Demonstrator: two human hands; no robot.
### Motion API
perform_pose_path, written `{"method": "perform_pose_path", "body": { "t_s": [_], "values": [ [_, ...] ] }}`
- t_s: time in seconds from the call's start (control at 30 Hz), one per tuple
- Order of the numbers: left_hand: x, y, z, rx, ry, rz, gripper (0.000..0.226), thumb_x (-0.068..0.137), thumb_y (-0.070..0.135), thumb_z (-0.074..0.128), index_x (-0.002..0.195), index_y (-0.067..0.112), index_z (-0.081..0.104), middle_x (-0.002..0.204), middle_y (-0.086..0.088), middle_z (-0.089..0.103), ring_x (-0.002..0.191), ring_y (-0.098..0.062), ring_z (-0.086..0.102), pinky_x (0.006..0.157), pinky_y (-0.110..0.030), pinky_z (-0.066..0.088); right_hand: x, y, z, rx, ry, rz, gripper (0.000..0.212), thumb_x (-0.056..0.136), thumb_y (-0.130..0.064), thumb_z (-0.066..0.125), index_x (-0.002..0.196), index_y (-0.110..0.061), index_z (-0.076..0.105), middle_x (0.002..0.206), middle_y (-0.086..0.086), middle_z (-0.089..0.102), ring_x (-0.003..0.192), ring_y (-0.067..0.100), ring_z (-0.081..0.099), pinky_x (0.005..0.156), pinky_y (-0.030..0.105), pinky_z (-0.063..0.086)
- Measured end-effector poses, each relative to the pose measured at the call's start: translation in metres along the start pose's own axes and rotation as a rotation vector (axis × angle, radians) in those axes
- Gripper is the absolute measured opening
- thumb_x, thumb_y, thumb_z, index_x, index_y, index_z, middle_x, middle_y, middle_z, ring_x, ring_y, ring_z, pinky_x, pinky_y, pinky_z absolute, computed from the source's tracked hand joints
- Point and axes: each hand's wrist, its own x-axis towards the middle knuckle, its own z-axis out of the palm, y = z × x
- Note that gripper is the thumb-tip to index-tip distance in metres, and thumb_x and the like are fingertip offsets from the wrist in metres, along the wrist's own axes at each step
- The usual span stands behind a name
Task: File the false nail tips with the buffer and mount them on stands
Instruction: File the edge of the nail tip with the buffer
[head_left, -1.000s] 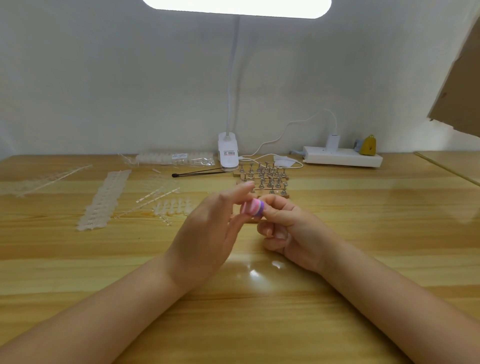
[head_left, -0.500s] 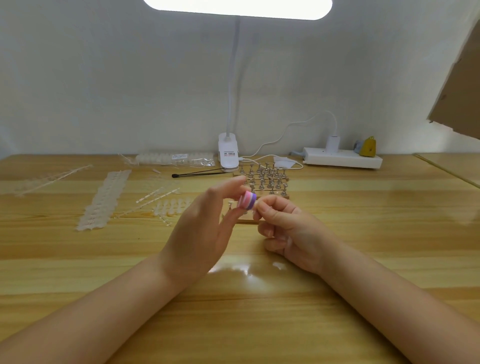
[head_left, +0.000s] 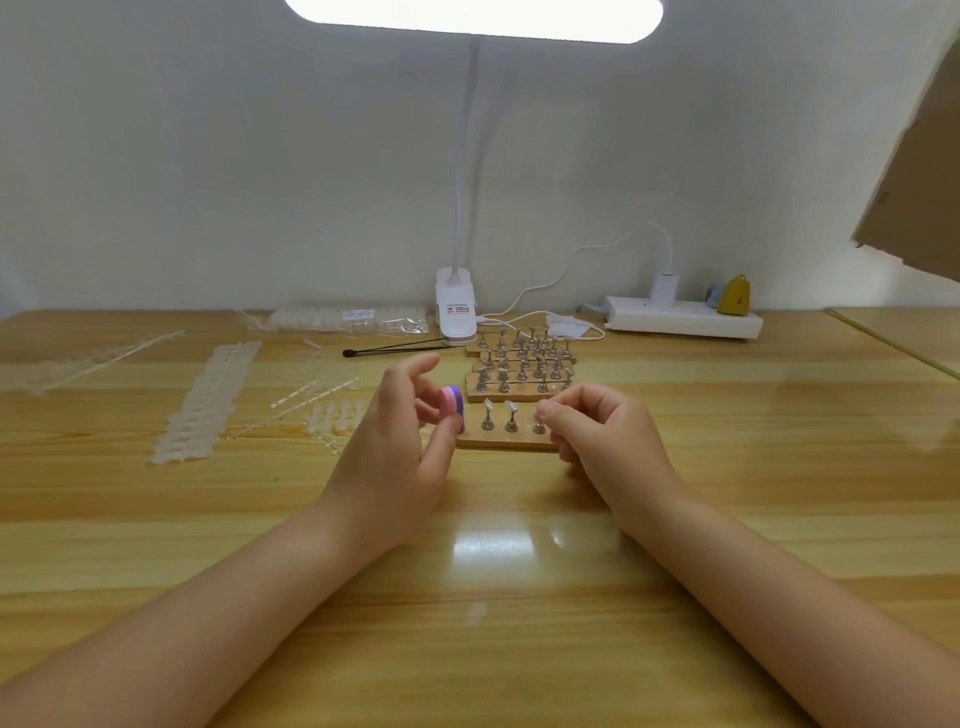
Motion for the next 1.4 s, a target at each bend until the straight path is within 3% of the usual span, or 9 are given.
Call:
{"method": "perform_pose_path", "body": {
  "t_s": [0.17, 0.33, 0.47, 0.6, 0.73, 0.97, 1.13, 1.3, 1.4],
  "values": [
    [0.0, -0.007, 0.003, -0.101, -0.147, -0.125, 0.046, 0.095, 0.008, 0.052, 0.133, 0.018, 0.028, 0.103, 0.007, 0.047, 0.092, 0.002, 0.051, 0.079, -0.006, 0.043, 0.002, 0.002, -0.001, -0.017, 0.003, 0.003, 0.017, 0.087, -0.016, 0.066, 0.081, 0.0, 0.066, 0.059, -0.003, 0.058, 0.055, 0.004, 0.051, 0.058, 0.019, 0.046],
    [0.001, -0.007, 0.002, -0.151, -0.15, -0.145, 0.042, 0.095, 0.01, 0.053, 0.124, 0.026, 0.028, 0.102, 0.007, 0.05, 0.094, -0.002, 0.056, 0.082, -0.015, 0.046, 0.0, 0.003, -0.001, -0.007, -0.018, -0.025, 0.014, 0.086, -0.017, 0.068, 0.08, -0.004, 0.068, 0.058, -0.01, 0.061, 0.056, 0.0, 0.054, 0.057, 0.013, 0.046],
    [-0.002, 0.001, 0.003, -0.042, 0.001, 0.058, 0.04, 0.09, 0.019, 0.063, 0.122, 0.017, 0.04, 0.097, 0.01, 0.057, 0.093, -0.002, 0.058, 0.083, -0.011, 0.045, -0.001, -0.001, 0.003, 0.243, -0.096, 0.114, 0.01, 0.076, -0.022, 0.077, 0.078, -0.014, 0.072, 0.064, -0.004, 0.066, 0.055, 0.005, 0.055, 0.052, 0.018, 0.046],
    [-0.003, 0.012, 0.005, 0.02, 0.114, 0.29, 0.042, 0.085, 0.015, 0.07, 0.119, 0.013, 0.045, 0.096, 0.001, 0.061, 0.088, -0.003, 0.057, 0.084, -0.009, 0.043, -0.003, -0.003, 0.01, 0.484, -0.186, 0.26, 0.025, 0.06, -0.024, 0.079, 0.08, -0.012, 0.072, 0.064, -0.001, 0.062, 0.05, 0.005, 0.048, 0.041, 0.017, 0.037],
    [-0.003, 0.015, 0.005, 0.118, 0.131, 0.521, 0.033, 0.087, 0.018, 0.065, 0.114, 0.013, 0.048, 0.095, -0.003, 0.063, 0.088, -0.013, 0.058, 0.083, -0.019, 0.044, -0.003, -0.004, 0.01, 0.559, -0.374, 0.342, 0.004, 0.083, -0.011, 0.064, 0.084, -0.008, 0.066, 0.064, -0.003, 0.056, 0.05, 0.004, 0.04, 0.036, 0.014, 0.028],
    [0.001, 0.011, -0.003, 0.244, 0.148, 0.477, 0.029, 0.087, 0.019, 0.06, 0.112, 0.013, 0.046, 0.091, -0.006, 0.065, 0.081, -0.022, 0.06, 0.078, -0.027, 0.044, 0.001, -0.005, 0.009, 0.699, -0.35, 0.479, 0.006, 0.072, -0.014, 0.065, 0.073, -0.008, 0.064, 0.06, -0.001, 0.048, 0.042, 0.003, 0.038, 0.031, 0.011, 0.024],
    [0.001, 0.019, 0.001, 0.245, 0.062, 0.72, 0.031, 0.089, 0.013, 0.066, 0.114, 0.016, 0.048, 0.102, 0.002, 0.062, 0.091, -0.017, 0.06, 0.086, -0.025, 0.046, -0.002, -0.006, 0.009, 0.616, -0.465, 0.397, 0.005, 0.07, -0.008, 0.061, 0.074, -0.009, 0.06, 0.062, -0.001, 0.046, 0.046, 0.004, 0.038, 0.035, 0.013, 0.026],
    [0.006, 0.01, -0.011, 0.333, 0.118, 0.573, 0.027, 0.089, 0.016, 0.061, 0.11, 0.012, 0.045, 0.086, -0.008, 0.066, 0.076, -0.026, 0.061, 0.074, -0.03, 0.046, 0.0, -0.003, 0.008, 0.673, -0.452, 0.412, 0.012, 0.078, -0.016, 0.06, 0.07, -0.012, 0.069, 0.062, -0.002, 0.047, 0.044, 0.004, 0.039, 0.035, 0.013, 0.023],
    [0.003, 0.017, -0.004, 0.283, 0.108, 0.7, 0.03, 0.088, 0.013, 0.065, 0.112, 0.013, 0.047, 0.092, -0.004, 0.066, 0.083, -0.018, 0.06, 0.08, -0.026, 0.046, 0.0, -0.003, 0.009, 0.636, -0.49, 0.363, 0.004, 0.076, -0.011, 0.062, 0.075, -0.013, 0.065, 0.062, -0.003, 0.049, 0.046, 0.003, 0.039, 0.036, 0.013, 0.023]
  ]
}}
